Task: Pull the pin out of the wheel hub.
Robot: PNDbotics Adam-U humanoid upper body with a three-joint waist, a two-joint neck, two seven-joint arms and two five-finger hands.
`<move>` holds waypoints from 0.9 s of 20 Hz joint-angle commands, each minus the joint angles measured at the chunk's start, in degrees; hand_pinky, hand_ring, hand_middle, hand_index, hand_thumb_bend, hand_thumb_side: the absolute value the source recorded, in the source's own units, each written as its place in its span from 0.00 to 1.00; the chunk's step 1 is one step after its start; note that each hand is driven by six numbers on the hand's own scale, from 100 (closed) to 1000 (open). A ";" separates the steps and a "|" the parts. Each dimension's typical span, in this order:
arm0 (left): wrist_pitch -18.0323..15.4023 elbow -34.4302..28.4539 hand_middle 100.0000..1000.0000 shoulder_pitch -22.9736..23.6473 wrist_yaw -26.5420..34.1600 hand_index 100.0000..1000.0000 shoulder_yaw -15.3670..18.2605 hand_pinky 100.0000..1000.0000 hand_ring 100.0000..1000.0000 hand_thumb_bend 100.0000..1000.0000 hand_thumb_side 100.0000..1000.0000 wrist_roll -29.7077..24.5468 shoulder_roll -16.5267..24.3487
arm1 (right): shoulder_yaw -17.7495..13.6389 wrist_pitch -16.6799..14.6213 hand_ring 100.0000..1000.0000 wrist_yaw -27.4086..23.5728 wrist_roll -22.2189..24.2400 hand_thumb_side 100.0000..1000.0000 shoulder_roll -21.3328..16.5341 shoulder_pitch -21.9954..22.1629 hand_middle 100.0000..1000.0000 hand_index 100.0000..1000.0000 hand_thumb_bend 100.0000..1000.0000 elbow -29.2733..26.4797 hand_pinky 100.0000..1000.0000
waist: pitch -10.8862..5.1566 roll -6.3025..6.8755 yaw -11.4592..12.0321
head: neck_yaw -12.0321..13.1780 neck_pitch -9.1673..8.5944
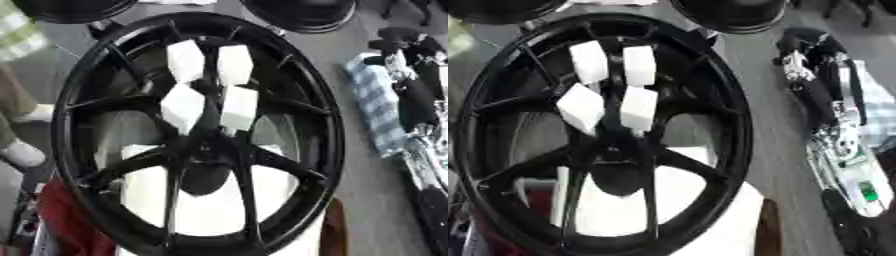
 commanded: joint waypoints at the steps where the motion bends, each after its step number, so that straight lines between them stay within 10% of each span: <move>1: 0.18 -1.15 0.53 -0.64 0.00 0.81 0.03 1.00 0.58 0.00 0.63 -0.06 1.38 | -0.67 -0.21 0.69 -0.27 -0.02 0.34 -1.57 -0.19 0.66 0.65 0.18 -1.00 0.59 | -1.09 0.17 0.05 | -0.21 0.01; 18: 0.01 -1.15 0.53 -0.41 0.36 0.81 0.08 1.00 0.58 0.00 0.63 0.05 1.47 | -0.89 -0.89 0.69 0.00 -0.16 0.33 -4.23 -0.42 0.66 0.65 0.18 -1.00 0.59 | -1.54 0.59 -0.20 | -0.78 -0.42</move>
